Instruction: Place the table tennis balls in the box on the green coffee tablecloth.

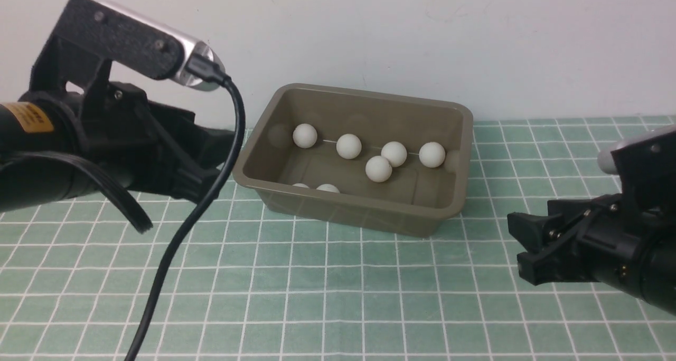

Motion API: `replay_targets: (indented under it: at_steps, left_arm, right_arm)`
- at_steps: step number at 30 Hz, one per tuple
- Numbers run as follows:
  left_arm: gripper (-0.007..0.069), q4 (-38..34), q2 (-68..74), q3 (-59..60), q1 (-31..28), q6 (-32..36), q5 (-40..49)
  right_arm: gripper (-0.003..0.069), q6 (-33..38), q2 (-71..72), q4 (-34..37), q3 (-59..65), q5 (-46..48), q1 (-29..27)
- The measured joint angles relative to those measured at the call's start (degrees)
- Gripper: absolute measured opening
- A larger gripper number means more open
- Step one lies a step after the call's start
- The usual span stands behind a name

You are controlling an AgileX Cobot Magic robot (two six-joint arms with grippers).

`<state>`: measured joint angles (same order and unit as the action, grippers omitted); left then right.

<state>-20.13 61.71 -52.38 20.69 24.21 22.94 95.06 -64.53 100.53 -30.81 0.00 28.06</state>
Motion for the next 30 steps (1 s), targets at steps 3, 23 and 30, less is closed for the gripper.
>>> replay_targets:
  at_steps: [3, 23, 30]
  left_arm:
    - [0.0373, 0.0, 0.0, 0.0, 0.0, 0.0, -0.4]
    - [0.0373, 4.1, -9.7, 0.0, -7.8, 4.3, 4.6]
    - [0.0373, 1.3, -21.1, 6.7, -24.5, 3.7, 16.9]
  right_arm:
    - [0.0367, 0.0, 0.0, 0.0, 0.0, 0.0, 0.0]
    - [0.0367, 0.0, 0.0, 0.0, 0.0, 0.0, 0.0]
    - [0.0367, 0.0, 0.0, 0.0, 0.0, 0.0, 0.0]
